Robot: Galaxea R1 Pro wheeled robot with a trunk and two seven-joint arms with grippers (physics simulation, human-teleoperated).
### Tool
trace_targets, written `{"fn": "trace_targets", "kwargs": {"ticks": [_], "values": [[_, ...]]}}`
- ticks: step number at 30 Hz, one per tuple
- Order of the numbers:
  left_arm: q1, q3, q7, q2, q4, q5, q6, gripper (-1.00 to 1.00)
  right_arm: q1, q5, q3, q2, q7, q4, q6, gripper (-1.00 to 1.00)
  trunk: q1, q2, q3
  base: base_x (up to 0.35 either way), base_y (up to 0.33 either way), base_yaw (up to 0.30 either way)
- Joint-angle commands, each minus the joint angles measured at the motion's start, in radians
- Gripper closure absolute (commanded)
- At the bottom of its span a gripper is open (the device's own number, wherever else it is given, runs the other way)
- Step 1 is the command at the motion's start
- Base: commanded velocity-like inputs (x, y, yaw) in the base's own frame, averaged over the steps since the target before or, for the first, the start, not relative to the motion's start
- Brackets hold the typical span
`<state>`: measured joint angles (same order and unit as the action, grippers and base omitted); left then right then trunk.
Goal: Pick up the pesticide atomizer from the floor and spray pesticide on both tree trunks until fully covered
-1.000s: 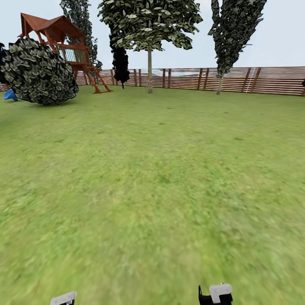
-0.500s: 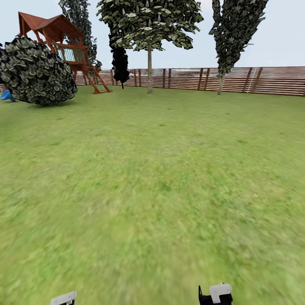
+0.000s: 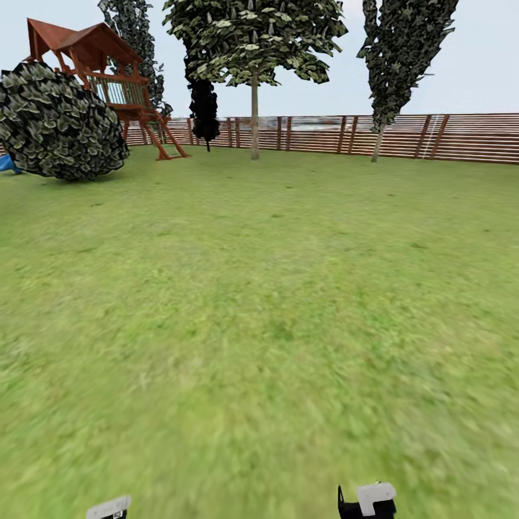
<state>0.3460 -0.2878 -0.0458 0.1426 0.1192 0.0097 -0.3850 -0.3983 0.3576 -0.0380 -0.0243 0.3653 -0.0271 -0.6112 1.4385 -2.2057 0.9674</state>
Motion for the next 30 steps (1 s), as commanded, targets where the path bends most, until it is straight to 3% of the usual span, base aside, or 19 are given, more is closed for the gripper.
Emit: {"fn": "trace_targets", "kwargs": {"ticks": [1,30], "values": [[0.001,-0.005,-0.005,0.000,-0.001,0.001,-0.003,1.00,-0.001,0.011,-0.004,0.000,0.007,0.001,-0.001,-1.00,0.000,0.000,0.001,0.340,0.000,0.000],[0.001,-0.005,-0.005,0.000,-0.001,0.002,-0.003,1.00,-0.001,0.011,-0.004,0.000,0.007,0.001,-0.001,-1.00,0.000,0.000,0.001,0.340,0.000,0.000]]}}
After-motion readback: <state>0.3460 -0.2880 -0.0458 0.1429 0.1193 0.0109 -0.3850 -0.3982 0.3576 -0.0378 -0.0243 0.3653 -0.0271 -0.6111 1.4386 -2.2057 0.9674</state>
